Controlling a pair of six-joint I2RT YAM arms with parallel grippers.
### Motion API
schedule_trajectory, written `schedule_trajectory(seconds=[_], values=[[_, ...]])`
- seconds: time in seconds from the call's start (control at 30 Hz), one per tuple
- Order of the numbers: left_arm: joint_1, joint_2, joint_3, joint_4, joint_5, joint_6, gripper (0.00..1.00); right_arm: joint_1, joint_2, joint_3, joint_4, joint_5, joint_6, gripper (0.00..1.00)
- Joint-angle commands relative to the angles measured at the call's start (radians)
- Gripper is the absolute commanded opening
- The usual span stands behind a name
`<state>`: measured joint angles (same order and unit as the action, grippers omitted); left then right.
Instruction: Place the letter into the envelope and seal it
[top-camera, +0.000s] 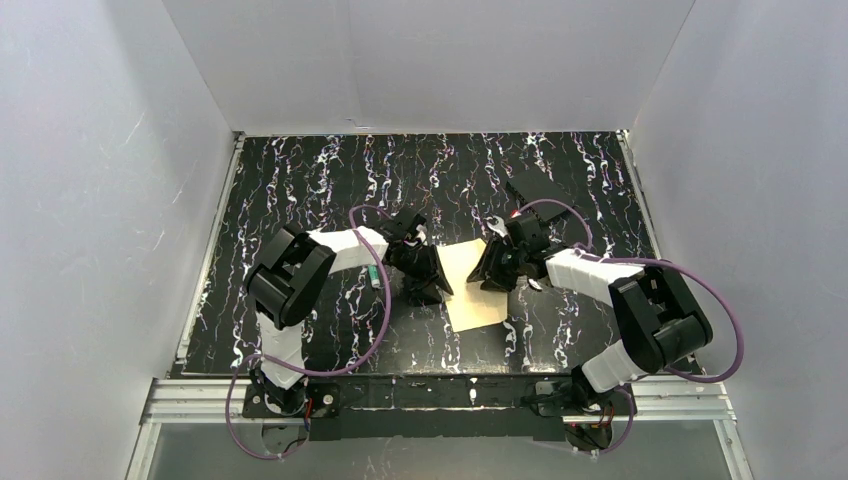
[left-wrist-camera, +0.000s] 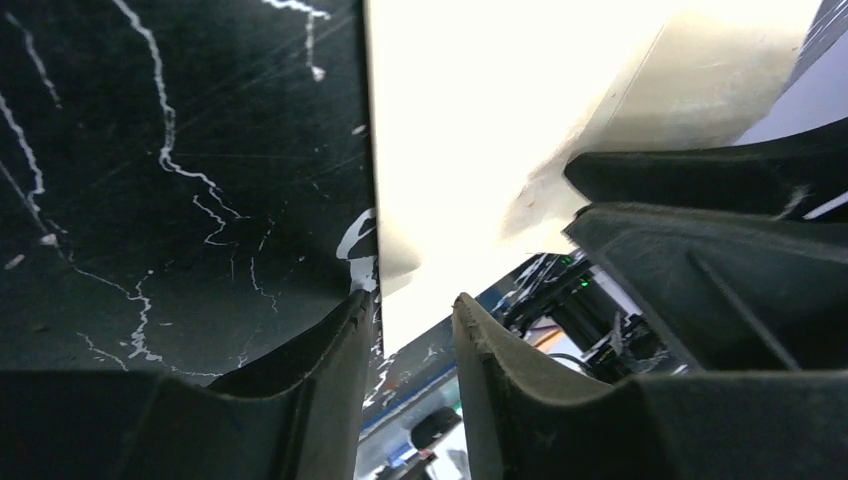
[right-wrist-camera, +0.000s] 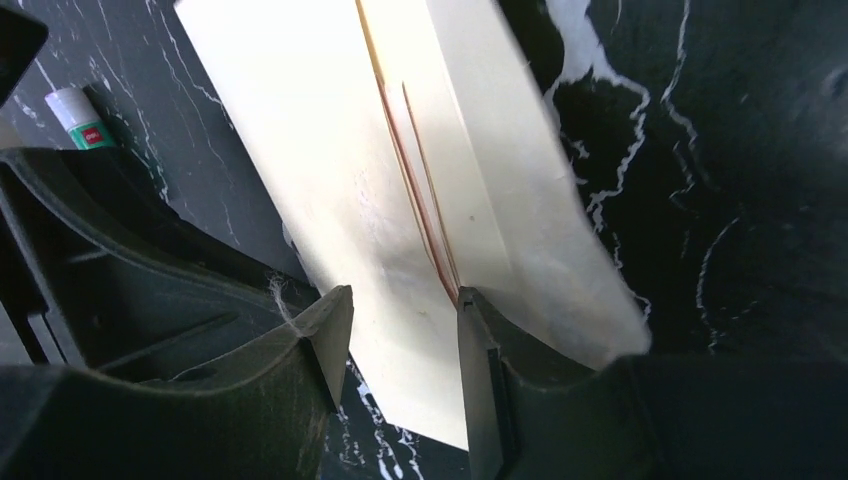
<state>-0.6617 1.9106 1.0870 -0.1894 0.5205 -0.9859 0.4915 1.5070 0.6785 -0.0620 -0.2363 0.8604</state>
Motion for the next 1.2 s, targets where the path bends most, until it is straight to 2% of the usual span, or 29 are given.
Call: schedule_trajectory(seconds=[0.0, 0.2, 0.4, 0.6, 0.73, 0.93, 1.17], values=[[0.001, -0.033, 0.01, -0.108, -0.166, 0.099, 0.37, 0.003, -0.039, 0.103, -0.092, 0.105, -0.111, 0.52], [0.02, -0.033, 0.041, -0.102, -0.17, 0.109, 0.39, 0.002, -0.043, 0.157, -0.088, 0.122, -0.186, 0.5], [0.038, 0.024, 0.085, -0.123, -0.18, 0.096, 0.4, 0.002, 0.057, 0.205, -0.099, 0.137, -0.208, 0.5], [0.043, 0.078, 0.086, -0.079, -0.113, 0.048, 0.4, 0.002, 0.12, 0.216, -0.07, 0.114, -0.202, 0.51], [0.043, 0.09, 0.074, -0.059, -0.095, 0.019, 0.4, 0.002, 0.144, 0.188, -0.035, 0.077, -0.174, 0.5], [0.055, 0.104, 0.087, -0.032, -0.076, 0.012, 0.39, 0.002, 0.157, 0.112, 0.119, -0.037, -0.082, 0.48], [0.123, 0.112, 0.121, -0.033, -0.073, 0.033, 0.38, 0.002, 0.186, 0.125, 0.157, -0.064, -0.049, 0.47]])
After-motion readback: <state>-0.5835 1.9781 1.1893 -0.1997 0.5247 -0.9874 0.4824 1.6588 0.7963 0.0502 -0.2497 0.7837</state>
